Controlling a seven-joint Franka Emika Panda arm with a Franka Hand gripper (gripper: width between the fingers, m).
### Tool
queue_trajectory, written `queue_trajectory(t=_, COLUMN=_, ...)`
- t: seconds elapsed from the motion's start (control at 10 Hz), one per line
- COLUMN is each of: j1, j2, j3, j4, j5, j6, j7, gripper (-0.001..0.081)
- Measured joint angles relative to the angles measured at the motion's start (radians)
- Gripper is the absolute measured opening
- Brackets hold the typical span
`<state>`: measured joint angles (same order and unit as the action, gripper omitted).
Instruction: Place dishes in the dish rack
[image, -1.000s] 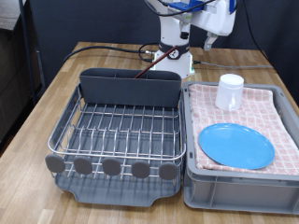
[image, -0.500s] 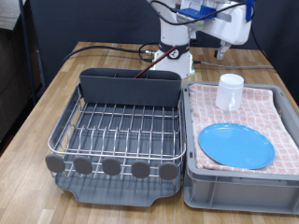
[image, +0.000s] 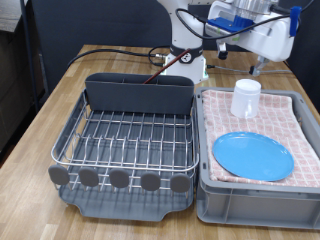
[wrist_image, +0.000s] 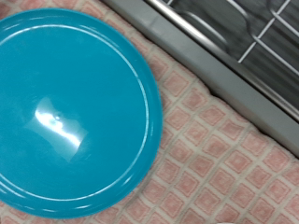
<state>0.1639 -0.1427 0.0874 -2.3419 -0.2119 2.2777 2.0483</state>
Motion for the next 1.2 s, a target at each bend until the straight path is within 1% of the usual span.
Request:
queue_trajectory(t=0.1, j1=0.001, j2=0.018, j3=0.006, j4=0.015, j5=0.002, j6=0.016, j7=0.000, gripper=0.0802)
queue_trajectory(t=0.2, j1=0.002, j2=0.030, j3=0.006, j4=0.014, j5=0.009, j6=0.076, j7=0.000, gripper=0.0802)
queue_trajectory(t=0.3, j1=0.001, j2=0.042, j3=0.003, j4=-0.004, j5=0.016, j6=0.158, j7=-0.001, gripper=0.0802)
queue_trajectory(t=0.4, j1=0.000, j2=0.054, j3=-0.003, j4=-0.034, j5=0.027, j6=0.243, j7=-0.006, gripper=0.0802)
queue_trajectory(t=0.6, j1=0.000, j2=0.084, j3=-0.022, j4=-0.105, j5=0.079, j6=0.420, j7=-0.060, gripper=0.0802)
queue_trajectory(t=0.7, j1=0.000, j2=0.102, j3=-0.030, j4=-0.139, j5=0.142, j6=0.476, j7=-0.111, gripper=0.0802)
queue_trajectory(t=0.8, j1=0.000, j2=0.117, j3=-0.037, j4=-0.169, j5=0.231, j6=0.516, j7=-0.193, gripper=0.0802)
queue_trajectory(t=0.9, j1=0.002, j2=0.127, j3=-0.042, j4=-0.187, j5=0.291, j6=0.554, j7=-0.257, gripper=0.0802)
queue_trajectory(t=1.0, j1=0.001, j2=0.127, j3=-0.042, j4=-0.184, j5=0.273, j6=0.549, j7=-0.242, gripper=0.0802)
queue_trajectory(t=1.1, j1=0.004, j2=0.128, j3=-0.039, j4=-0.185, j5=0.341, j6=0.553, j7=-0.309, gripper=0.0802)
queue_trajectory(t=1.2, j1=0.006, j2=0.131, j3=-0.035, j4=-0.188, j5=0.454, j6=0.573, j7=-0.438, gripper=0.0802)
